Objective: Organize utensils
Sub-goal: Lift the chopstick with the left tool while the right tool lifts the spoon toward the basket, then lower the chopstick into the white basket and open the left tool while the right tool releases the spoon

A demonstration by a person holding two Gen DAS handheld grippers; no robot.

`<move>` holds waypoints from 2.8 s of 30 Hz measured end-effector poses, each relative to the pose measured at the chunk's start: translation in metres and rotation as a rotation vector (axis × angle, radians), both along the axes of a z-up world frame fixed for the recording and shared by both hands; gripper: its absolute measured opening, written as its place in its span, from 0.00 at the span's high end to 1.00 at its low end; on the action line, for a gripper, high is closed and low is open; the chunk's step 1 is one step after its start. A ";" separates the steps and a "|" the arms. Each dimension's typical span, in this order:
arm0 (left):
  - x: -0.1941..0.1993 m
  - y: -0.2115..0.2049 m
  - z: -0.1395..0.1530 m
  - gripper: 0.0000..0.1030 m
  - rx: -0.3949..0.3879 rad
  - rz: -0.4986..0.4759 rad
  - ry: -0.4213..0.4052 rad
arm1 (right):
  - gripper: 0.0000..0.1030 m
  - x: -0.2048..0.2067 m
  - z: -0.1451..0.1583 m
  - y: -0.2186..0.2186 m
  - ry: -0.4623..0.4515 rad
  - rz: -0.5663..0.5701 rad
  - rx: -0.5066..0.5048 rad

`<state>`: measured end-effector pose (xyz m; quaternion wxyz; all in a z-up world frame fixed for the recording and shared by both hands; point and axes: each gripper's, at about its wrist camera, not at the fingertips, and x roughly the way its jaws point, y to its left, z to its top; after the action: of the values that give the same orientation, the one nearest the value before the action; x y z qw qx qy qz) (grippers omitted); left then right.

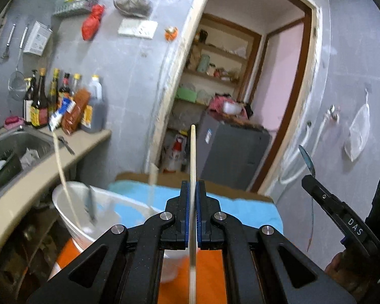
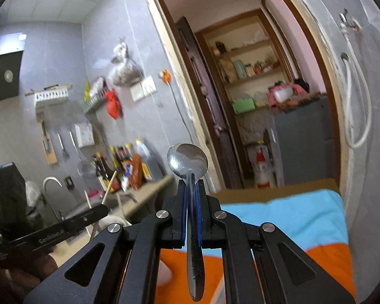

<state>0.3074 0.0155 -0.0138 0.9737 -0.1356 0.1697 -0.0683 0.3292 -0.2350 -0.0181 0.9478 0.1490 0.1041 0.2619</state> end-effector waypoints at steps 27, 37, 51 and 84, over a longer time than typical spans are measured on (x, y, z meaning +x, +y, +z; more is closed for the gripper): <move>0.039 0.156 -0.004 0.98 -0.213 0.219 -0.161 | 0.96 0.032 0.012 0.121 -0.145 -0.012 0.206; 0.046 0.168 -0.016 0.98 -0.291 0.203 -0.175 | 0.96 0.030 -0.017 0.135 -0.107 -0.003 0.161; 0.039 0.149 -0.027 0.98 -0.249 0.208 -0.257 | 0.95 0.022 -0.048 0.149 -0.121 -0.021 0.046; 0.015 0.108 -0.045 0.97 0.089 0.164 -0.174 | 0.76 0.017 -0.068 0.140 0.000 0.017 -0.033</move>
<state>0.3222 0.1234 -0.0590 0.9922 -0.0990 0.0758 0.0075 0.3458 -0.0949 -0.0860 0.9479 0.1323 0.1095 0.2682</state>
